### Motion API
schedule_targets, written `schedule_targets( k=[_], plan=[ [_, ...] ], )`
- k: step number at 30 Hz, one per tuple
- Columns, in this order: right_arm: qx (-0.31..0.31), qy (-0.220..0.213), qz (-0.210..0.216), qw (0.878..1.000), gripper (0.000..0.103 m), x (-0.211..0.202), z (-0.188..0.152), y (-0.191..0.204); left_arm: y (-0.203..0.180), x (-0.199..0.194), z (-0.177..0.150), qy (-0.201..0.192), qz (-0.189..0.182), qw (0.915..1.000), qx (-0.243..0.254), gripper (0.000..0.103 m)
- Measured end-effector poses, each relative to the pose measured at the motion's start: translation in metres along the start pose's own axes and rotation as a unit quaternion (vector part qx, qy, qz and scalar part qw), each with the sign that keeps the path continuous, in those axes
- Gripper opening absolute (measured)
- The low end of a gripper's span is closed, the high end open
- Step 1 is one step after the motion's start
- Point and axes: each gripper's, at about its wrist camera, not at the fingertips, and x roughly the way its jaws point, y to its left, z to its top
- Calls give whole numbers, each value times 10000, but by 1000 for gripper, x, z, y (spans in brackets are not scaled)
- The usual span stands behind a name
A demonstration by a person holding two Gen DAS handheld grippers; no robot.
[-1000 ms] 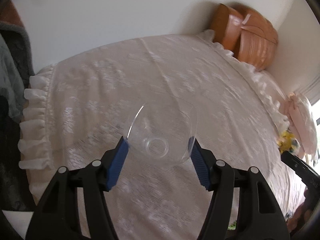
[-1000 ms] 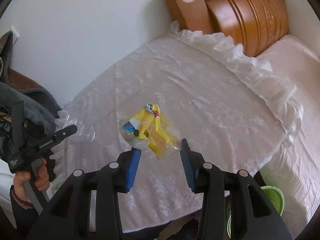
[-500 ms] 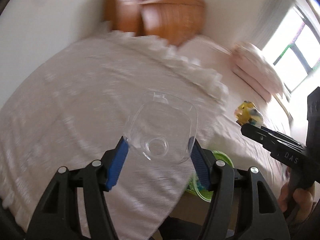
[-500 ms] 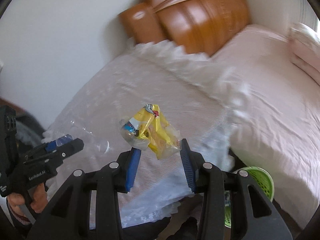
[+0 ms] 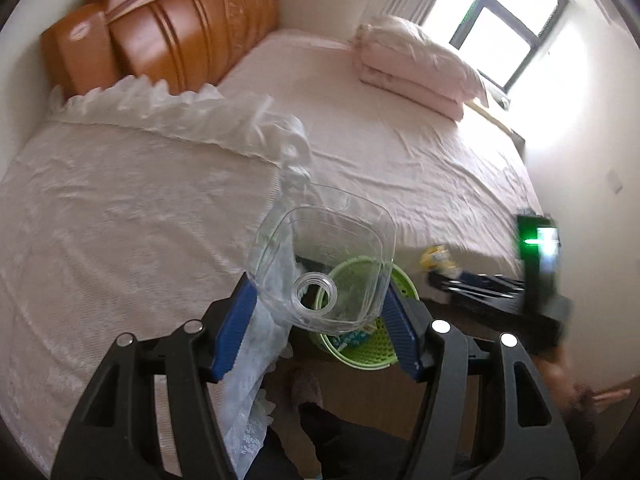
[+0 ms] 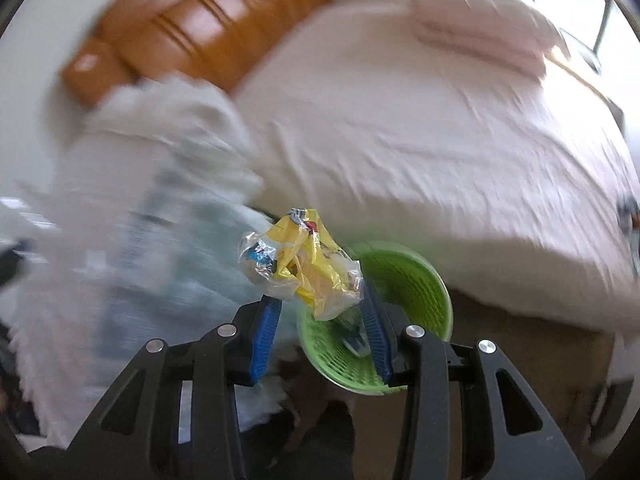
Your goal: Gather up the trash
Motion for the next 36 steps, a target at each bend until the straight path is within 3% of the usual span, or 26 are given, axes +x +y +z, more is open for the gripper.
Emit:
schedule_targets(
  k=[1, 3, 5, 7, 13, 17, 22, 25, 31, 36],
  plan=[
    [120, 191, -36, 9997, 42, 21, -1, -12, -2, 3, 0, 39, 10, 10000, 34, 60],
    [317, 468, -83, 9984, 53, 51, -2, -28, -10, 10, 2, 144, 32, 9999, 89, 60],
    [504, 681, -75, 9964, 72, 72, -4, -40, -14, 15, 3, 226, 59, 9996, 138, 60],
    [739, 897, 11, 9932, 80, 89, -5, -51, -18, 19, 3, 271, 112, 9994, 188, 60],
    [1100, 723, 343, 9907, 97, 71, -8, -79, -46, 37, 6, 424, 93, 9978, 505, 60],
    [1151, 558, 418, 9909, 97, 50, -9, -85, -67, 55, 10, 571, -88, 9958, 716, 60],
    [1294, 391, -84, 9908, 100, 19, -4, -107, -99, 81, 14, 791, -265, 9910, 1048, 60],
    [1488, 320, -120, 9883, 100, 3, -2, -121, -119, 102, 14, 987, -402, 9867, 1230, 60],
    [1849, 165, -192, 9824, 100, -19, -6, -161, -151, 164, 6, 1677, -522, 9743, 1408, 61],
    [2047, 153, -179, 9785, 100, -32, -12, -183, -165, 214, -12, 2288, -363, 9604, 1550, 81]
  ],
)
